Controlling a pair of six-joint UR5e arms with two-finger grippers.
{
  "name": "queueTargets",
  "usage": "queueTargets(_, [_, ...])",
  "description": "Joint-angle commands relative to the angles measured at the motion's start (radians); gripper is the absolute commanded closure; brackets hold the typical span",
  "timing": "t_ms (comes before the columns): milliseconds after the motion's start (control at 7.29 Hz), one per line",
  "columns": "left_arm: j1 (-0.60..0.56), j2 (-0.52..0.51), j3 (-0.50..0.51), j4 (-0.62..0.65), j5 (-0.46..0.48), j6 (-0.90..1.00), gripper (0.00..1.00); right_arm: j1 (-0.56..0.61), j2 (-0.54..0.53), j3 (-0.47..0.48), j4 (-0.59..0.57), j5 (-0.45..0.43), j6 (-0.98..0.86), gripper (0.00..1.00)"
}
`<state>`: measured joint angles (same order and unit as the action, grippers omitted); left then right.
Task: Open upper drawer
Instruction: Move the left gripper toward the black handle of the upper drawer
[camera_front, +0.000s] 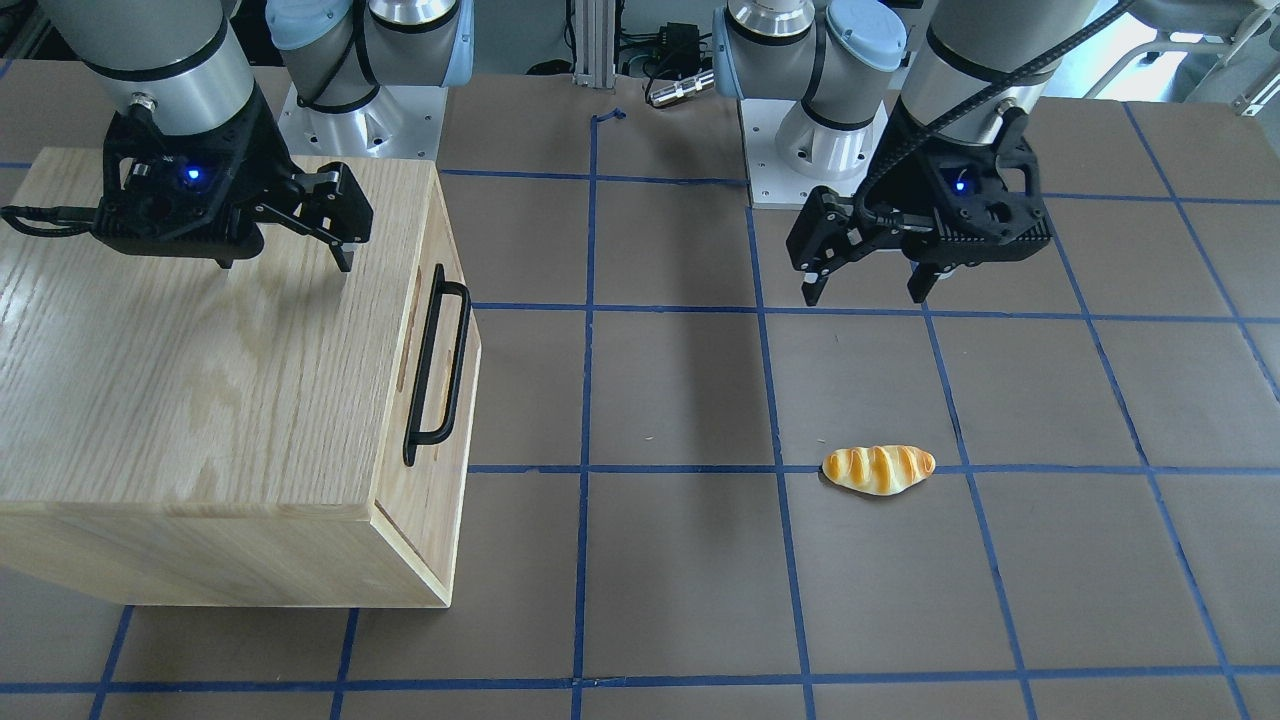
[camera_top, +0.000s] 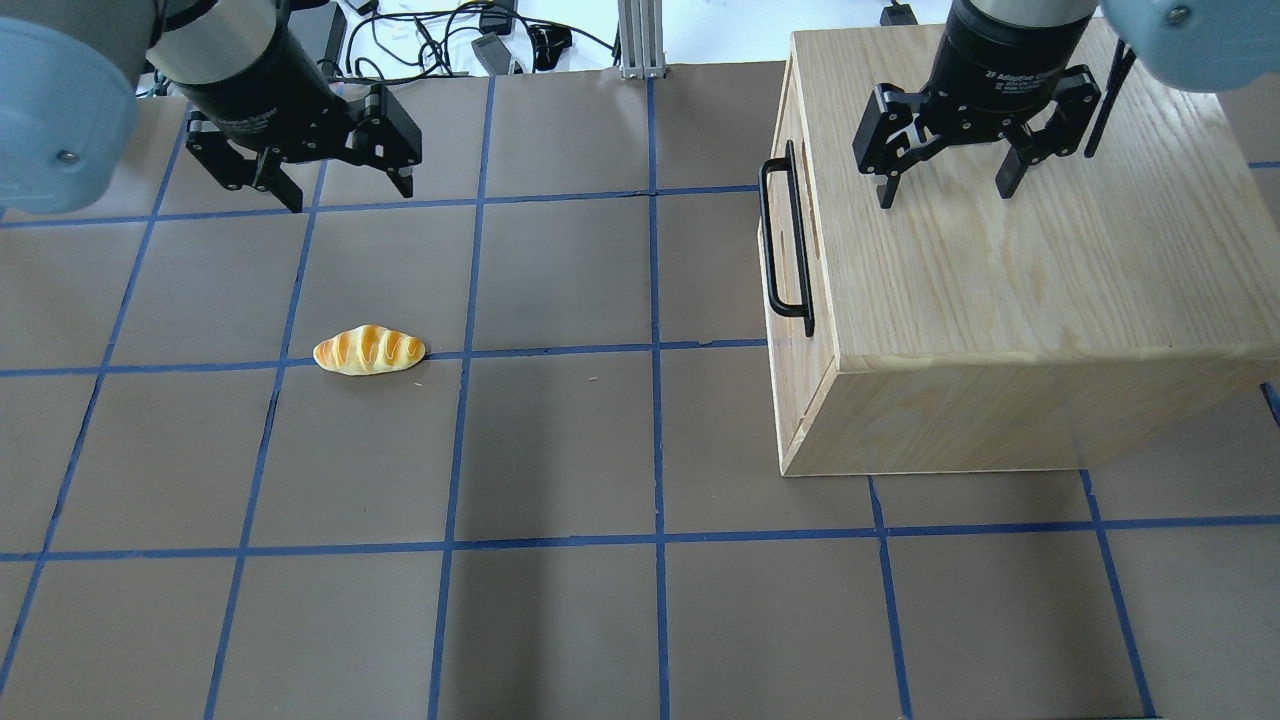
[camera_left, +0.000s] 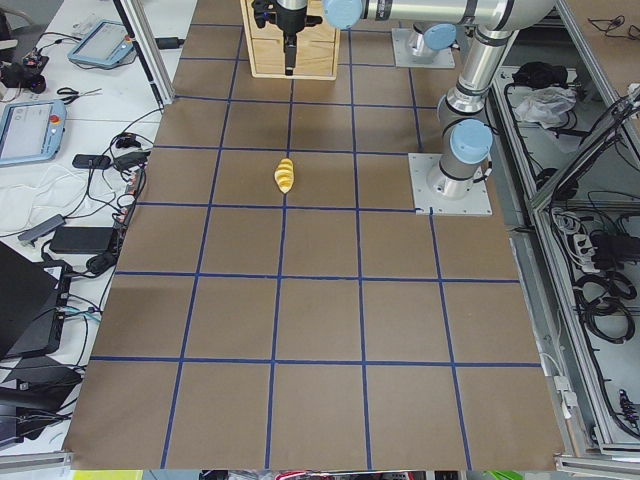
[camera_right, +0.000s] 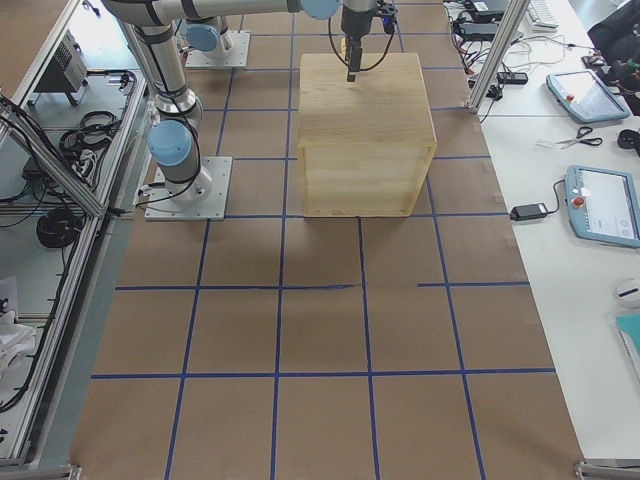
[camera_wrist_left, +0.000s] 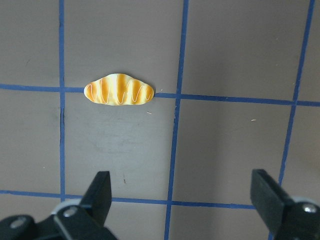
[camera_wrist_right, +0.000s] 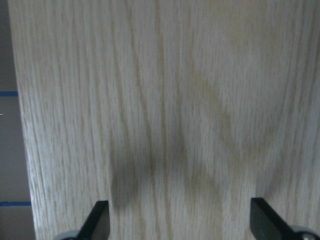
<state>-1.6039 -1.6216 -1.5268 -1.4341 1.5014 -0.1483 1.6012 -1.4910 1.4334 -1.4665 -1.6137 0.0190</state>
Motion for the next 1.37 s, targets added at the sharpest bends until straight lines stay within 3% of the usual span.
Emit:
queueTargets(0, [-0.085,-0.047,-0.001,0.066,-0.124,-0.184,0.00,0.000,0.000,-0.001,0.000,0.000,-0.001,0.00])
queueTargets(275, [-0.148,-0.110,-0.004,0.240,-0.196,-0.244,0.00,-0.001,0.000,-0.001,0.000,0.000,0.001,0.00])
queueTargets(686, [-0.249,-0.202,-0.003,0.369,-0.210,-0.232,0.00,0.000,0.000,-0.001,0.000,0.000,-0.001,0.00])
queueTargets(1235, [-0.330,-0.251,0.004,0.415,-0.211,-0.246,0.00,-0.001,0.000,0.001,0.000,0.000,0.001,0.00])
